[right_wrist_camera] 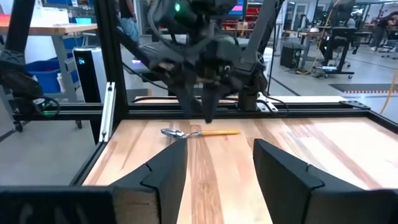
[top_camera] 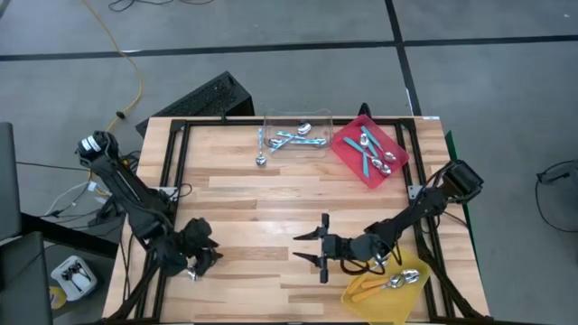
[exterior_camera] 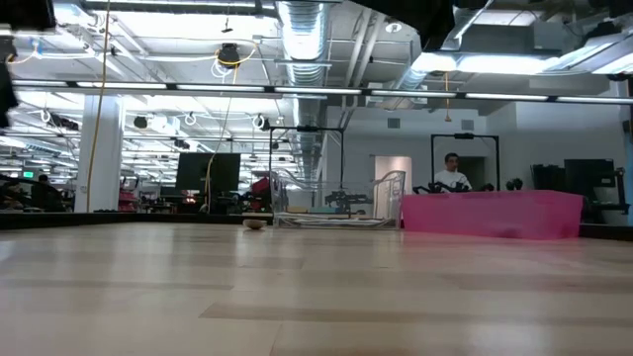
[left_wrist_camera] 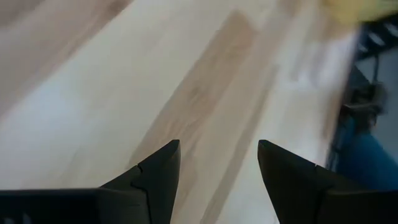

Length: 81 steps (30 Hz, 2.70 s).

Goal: Sort silverware by color (type)
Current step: Put the orange spoon into the yellow bin

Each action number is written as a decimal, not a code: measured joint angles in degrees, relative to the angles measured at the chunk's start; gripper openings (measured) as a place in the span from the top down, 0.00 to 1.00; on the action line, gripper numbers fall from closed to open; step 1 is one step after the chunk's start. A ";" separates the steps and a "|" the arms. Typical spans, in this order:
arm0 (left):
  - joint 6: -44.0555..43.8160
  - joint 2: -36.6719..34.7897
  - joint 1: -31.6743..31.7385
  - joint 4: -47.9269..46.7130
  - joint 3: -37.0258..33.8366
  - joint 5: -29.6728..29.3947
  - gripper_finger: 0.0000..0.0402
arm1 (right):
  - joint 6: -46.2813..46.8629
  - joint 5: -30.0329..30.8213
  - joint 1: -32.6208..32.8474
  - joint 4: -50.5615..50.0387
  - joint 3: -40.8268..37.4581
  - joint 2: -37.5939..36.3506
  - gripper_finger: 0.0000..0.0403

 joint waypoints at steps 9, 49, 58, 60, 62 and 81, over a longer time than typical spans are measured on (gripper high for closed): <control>-16.65 0.00 -1.10 -7.10 -2.02 8.22 0.59 | 0.13 -0.13 -0.31 -2.15 0.00 0.00 0.49; -37.31 19.50 -0.71 -19.78 0.44 22.32 0.70 | 3.63 -0.07 -2.19 -6.37 0.00 -0.07 0.49; -34.40 19.76 0.33 -26.03 3.85 17.62 0.70 | 5.18 -0.02 -2.93 -6.39 0.00 -0.07 0.49; -33.90 19.93 0.72 -26.46 3.71 18.07 0.70 | 5.90 0.00 -2.97 -6.50 0.00 -0.07 0.49; -33.89 19.91 1.06 -26.16 3.71 18.26 0.70 | 6.01 0.00 -2.97 -6.59 0.00 -0.07 0.49; -31.53 19.57 1.04 -18.56 1.55 17.78 0.70 | 5.73 -0.02 -2.97 -6.73 0.00 -0.07 0.49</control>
